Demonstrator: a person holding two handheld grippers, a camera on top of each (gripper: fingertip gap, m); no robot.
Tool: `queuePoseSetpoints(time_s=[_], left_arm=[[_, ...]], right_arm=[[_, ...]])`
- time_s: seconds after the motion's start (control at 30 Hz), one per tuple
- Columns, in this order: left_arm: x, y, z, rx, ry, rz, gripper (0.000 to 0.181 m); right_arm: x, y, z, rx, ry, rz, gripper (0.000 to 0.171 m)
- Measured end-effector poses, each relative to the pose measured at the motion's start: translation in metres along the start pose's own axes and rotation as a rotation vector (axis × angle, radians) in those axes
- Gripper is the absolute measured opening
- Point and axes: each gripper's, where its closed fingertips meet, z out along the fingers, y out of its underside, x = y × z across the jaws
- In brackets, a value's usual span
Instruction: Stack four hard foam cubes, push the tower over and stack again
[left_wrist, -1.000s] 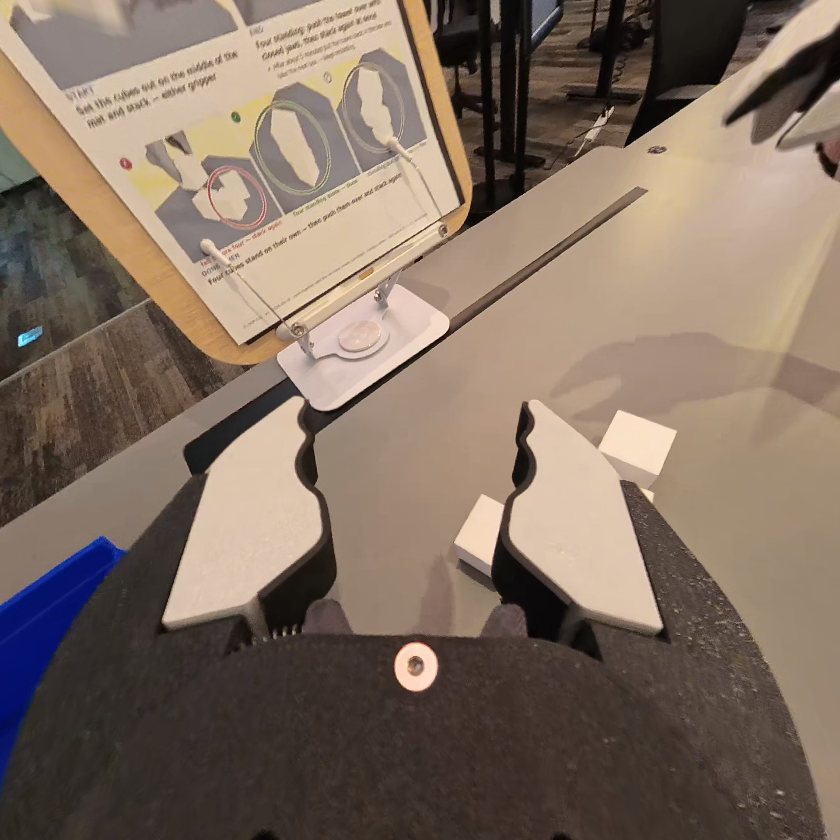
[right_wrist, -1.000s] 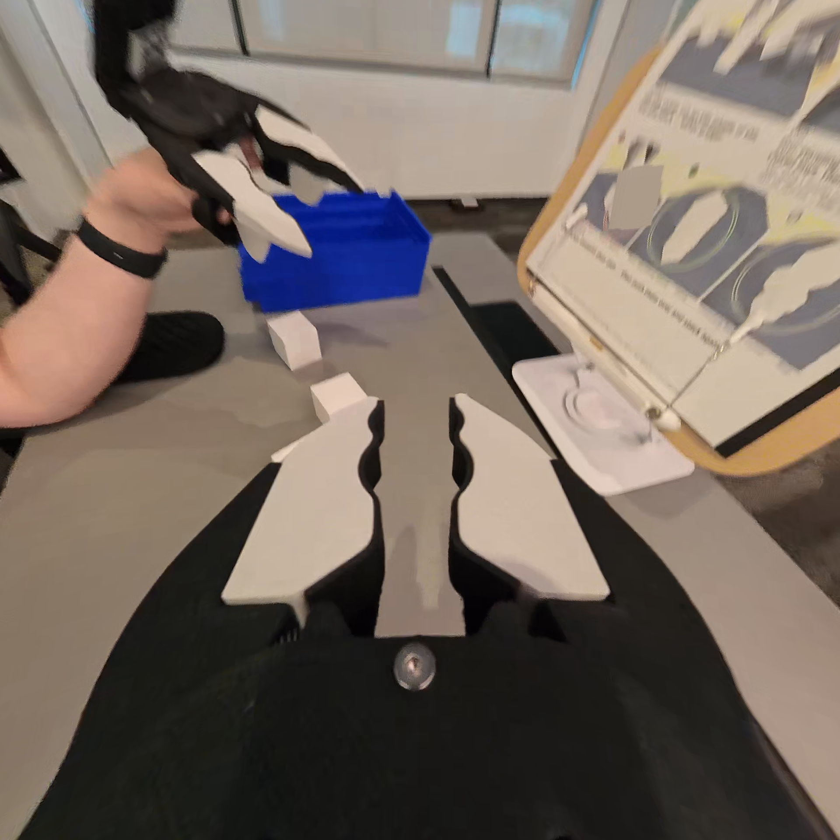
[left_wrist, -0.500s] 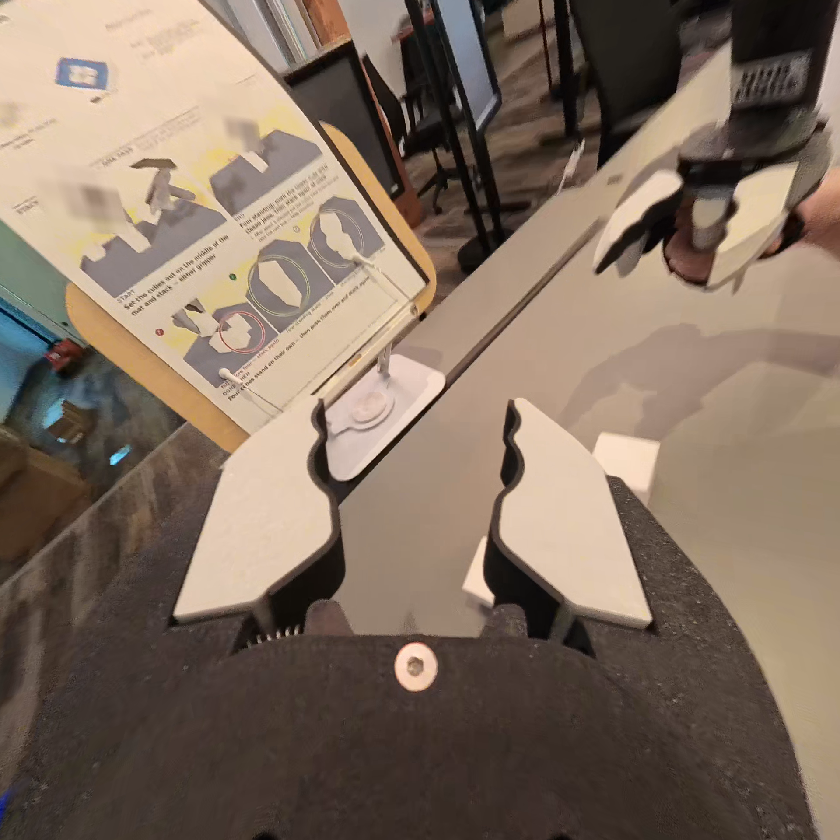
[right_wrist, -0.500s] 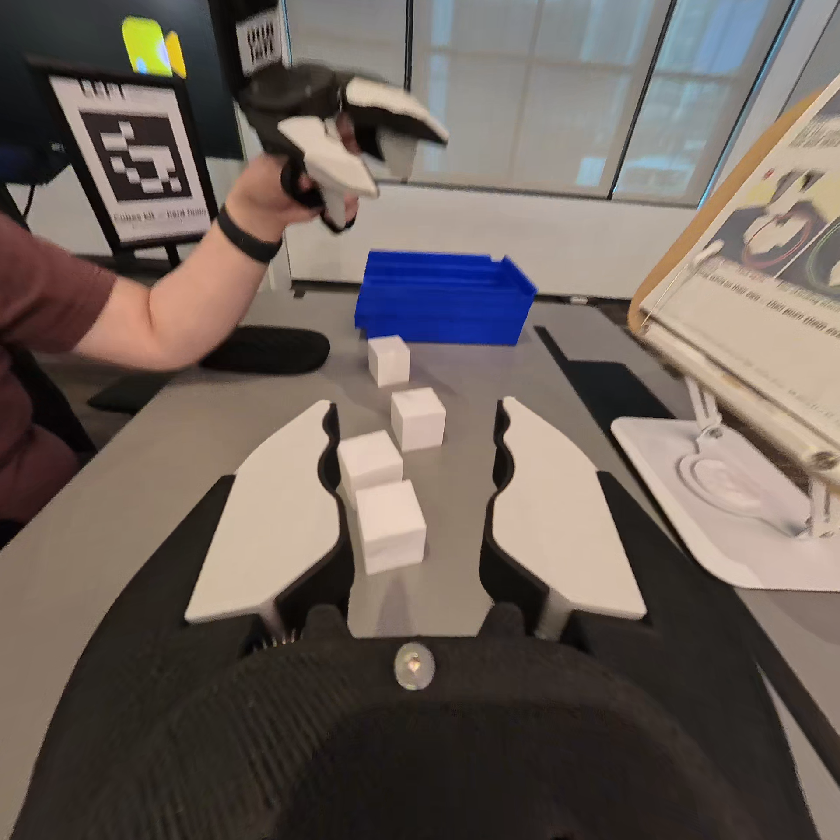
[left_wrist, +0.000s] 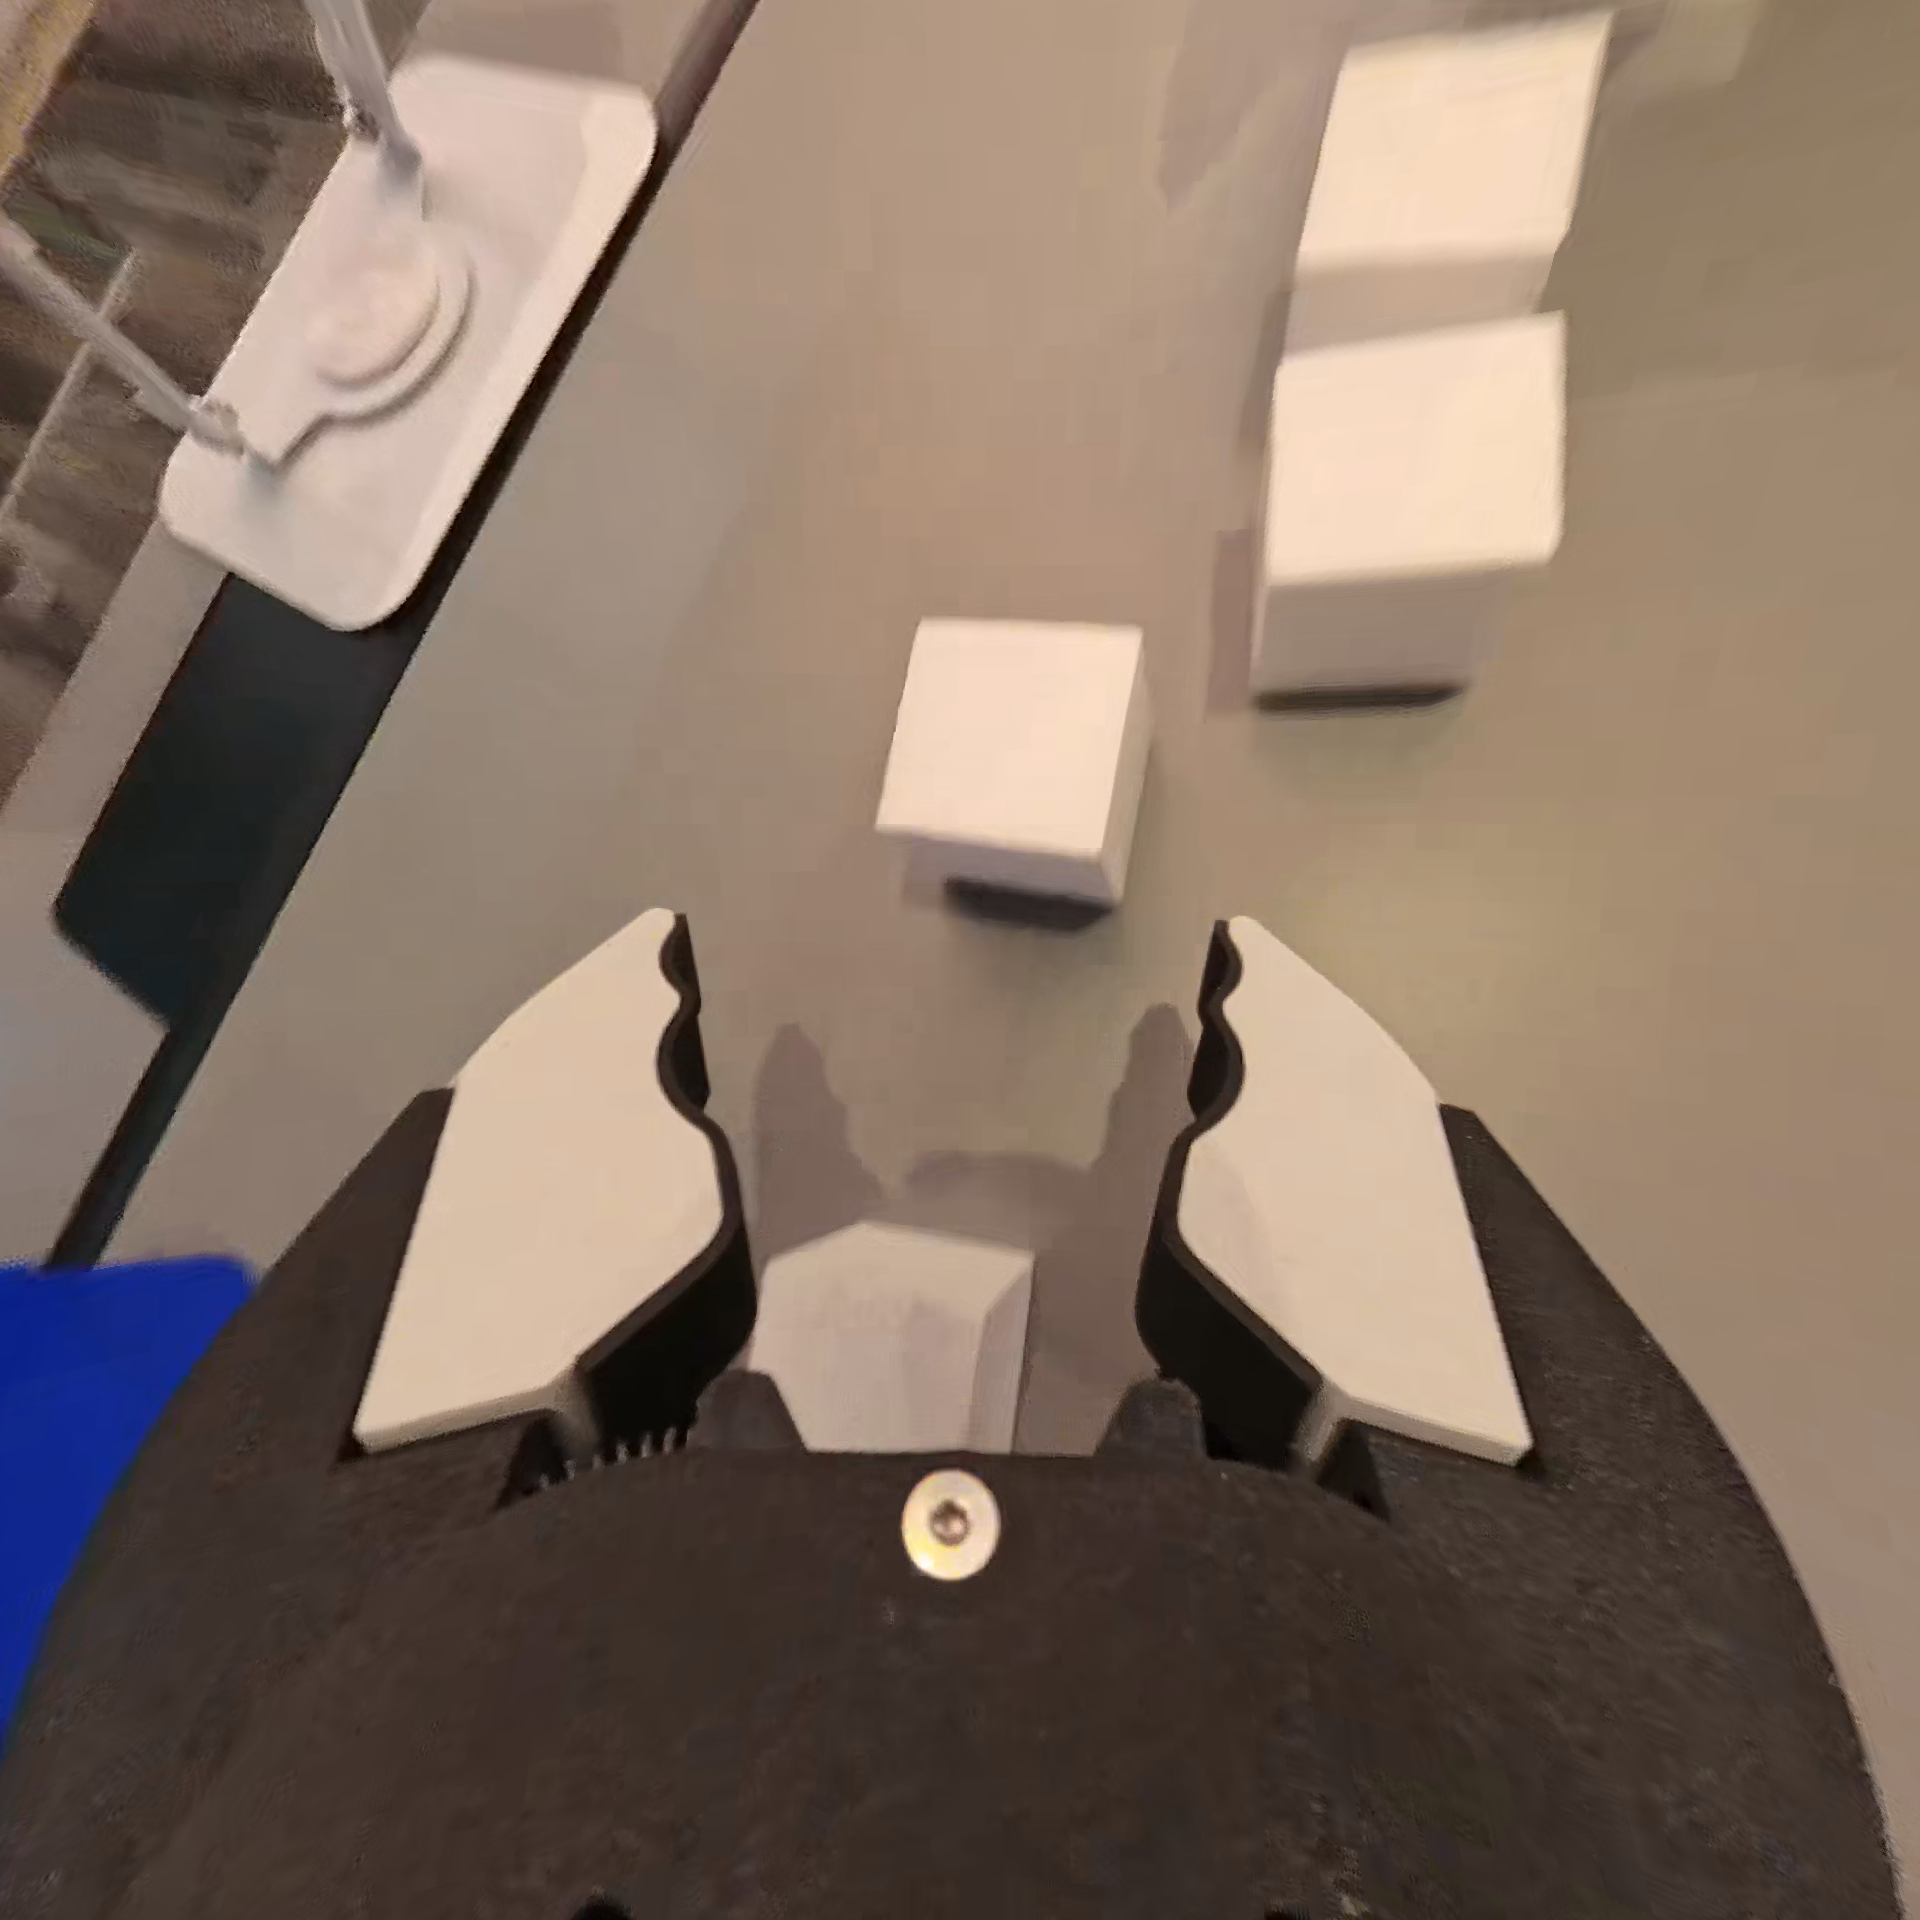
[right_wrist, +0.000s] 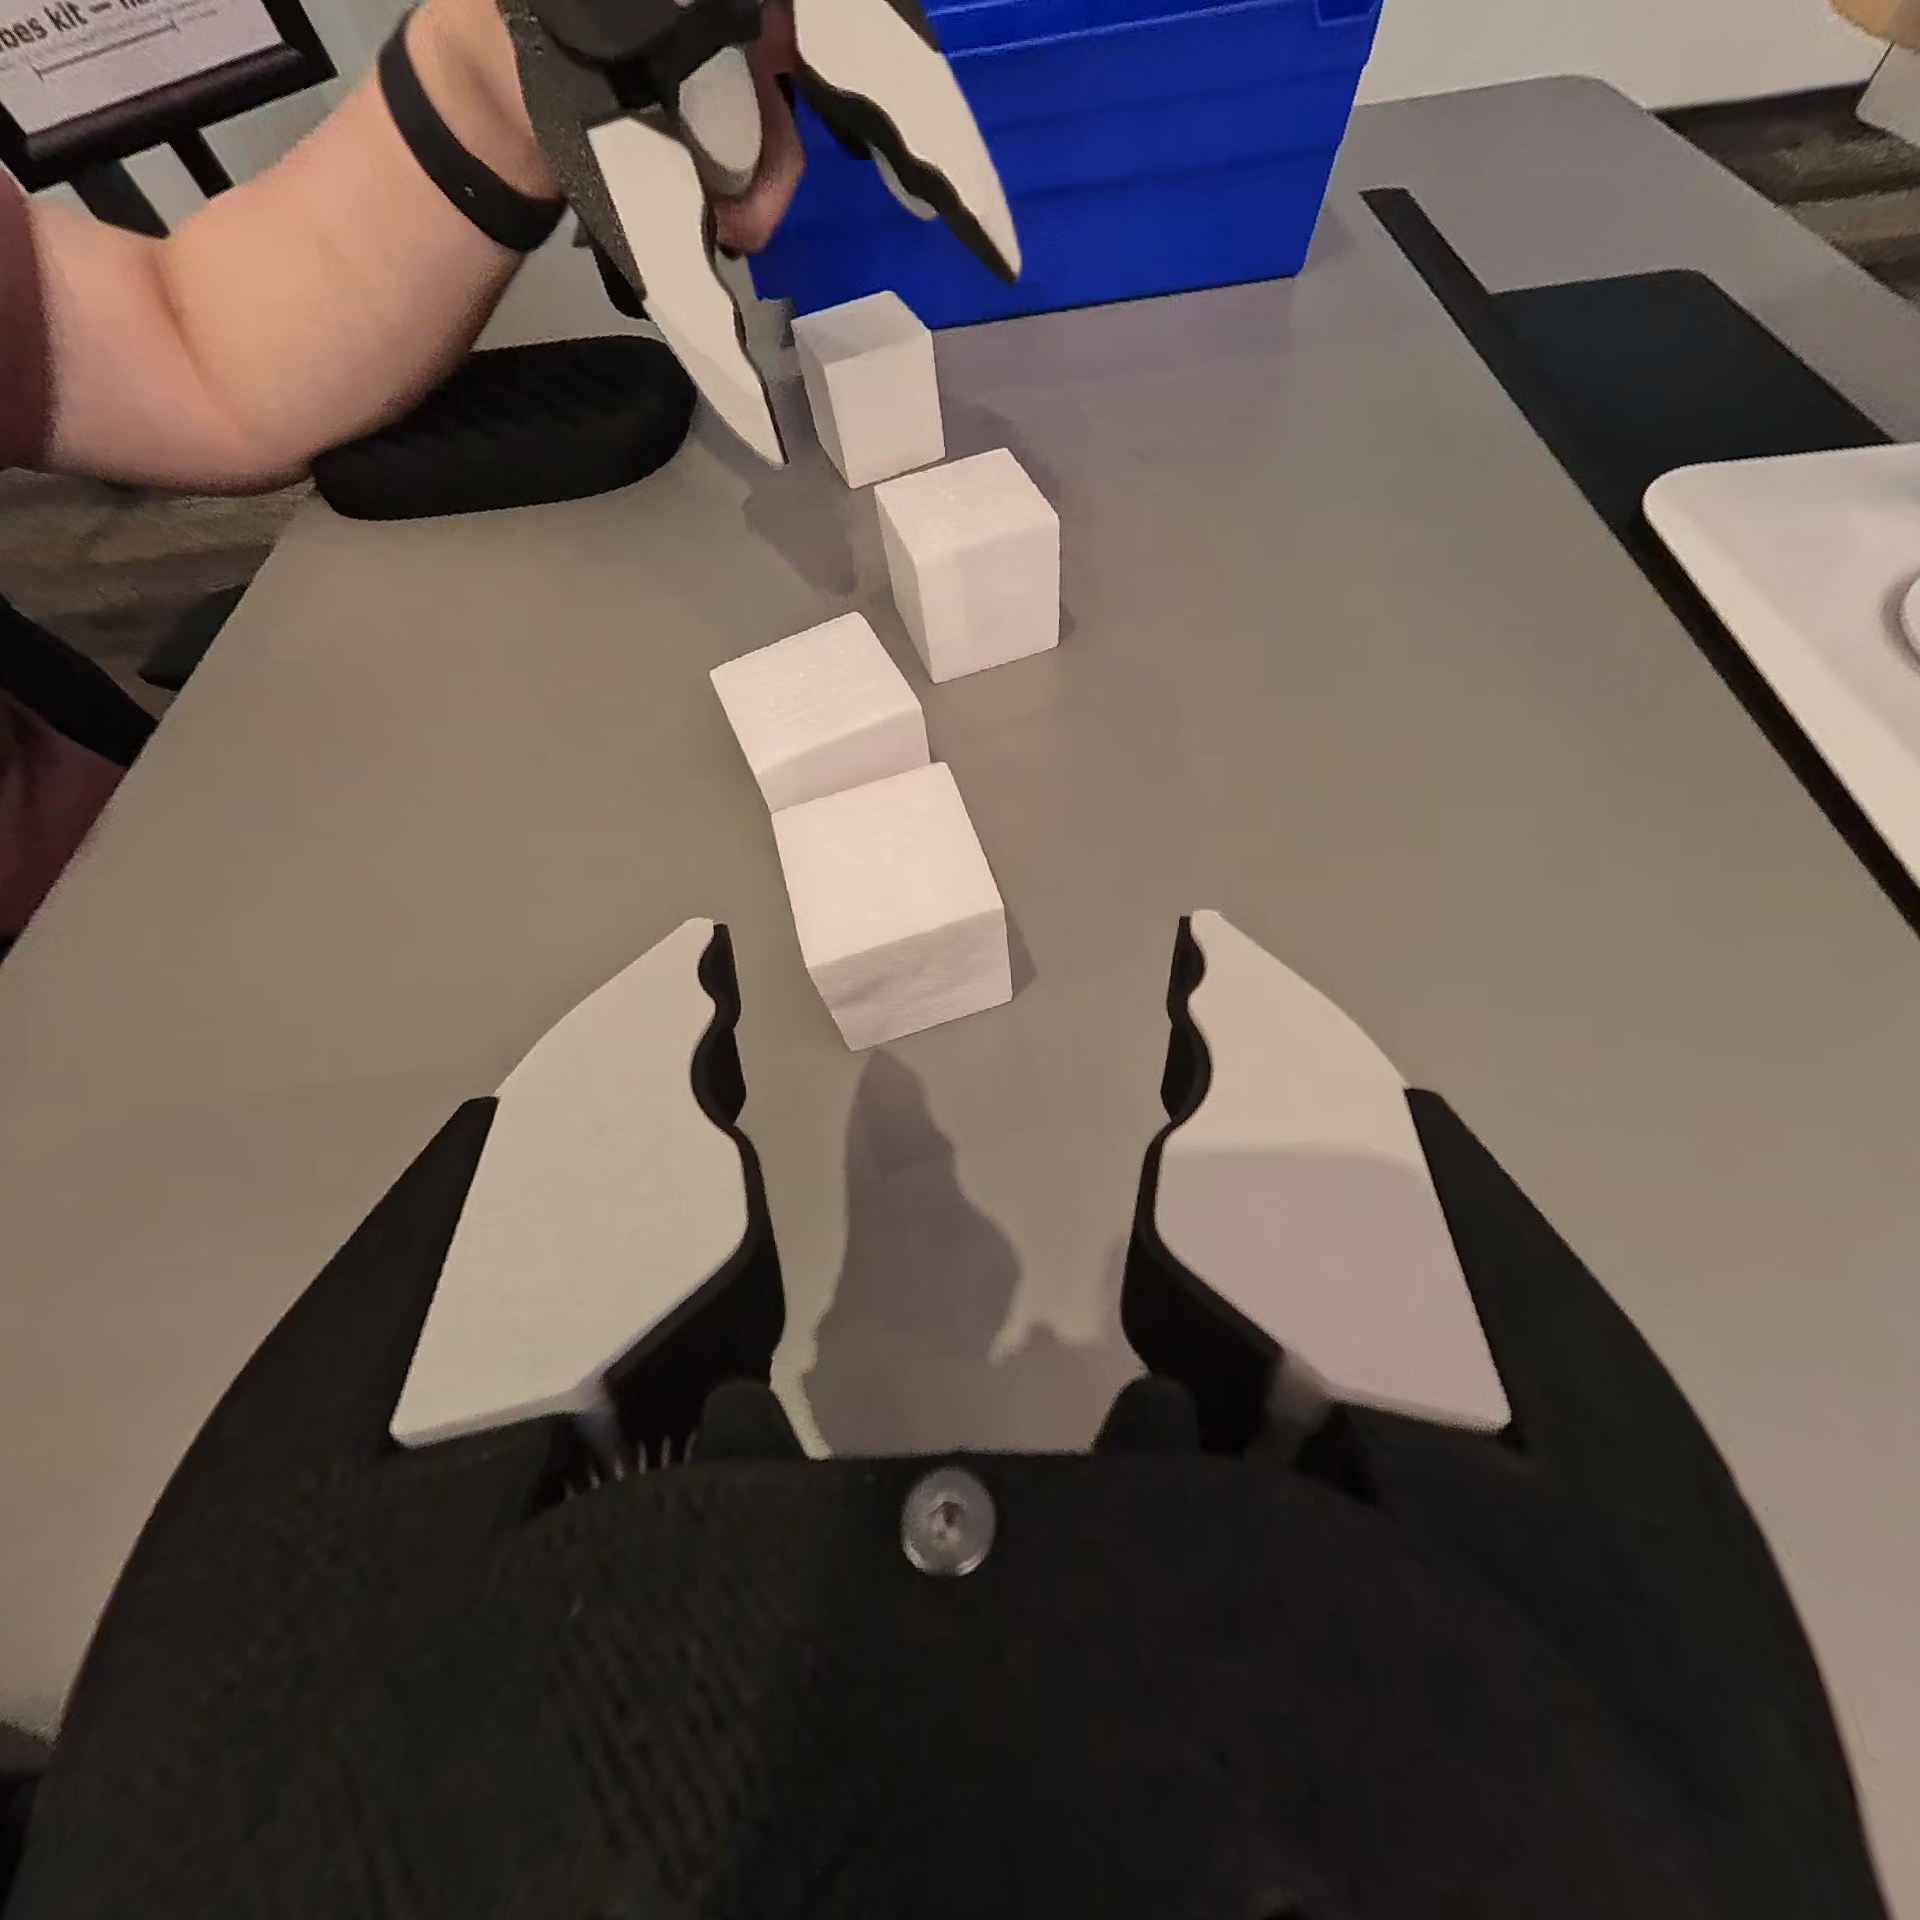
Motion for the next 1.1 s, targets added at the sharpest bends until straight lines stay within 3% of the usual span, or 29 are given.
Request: queuePoseSetpoints(time_s=[0.2,0.4,1.1], left_arm=[[-0.016,0.042,-0.031,-0.205,-0.089,-0.007,0.089],[-0.011,0.082,-0.037,-0.332,0.003,-0.038,0.091],[-0.013,0.103,-0.018,-0.451,-0.009,-0.011,0.069]], right_arm=[[-0.001,0.000,-0.001,0.001,0.001,0.020,0.081],[-0.006,-0.001,0.001,0.003,-0.026,0.024,0.081],[-0.018,0.016,0.037,-0.131,-0.075,-0.037,0.084]])
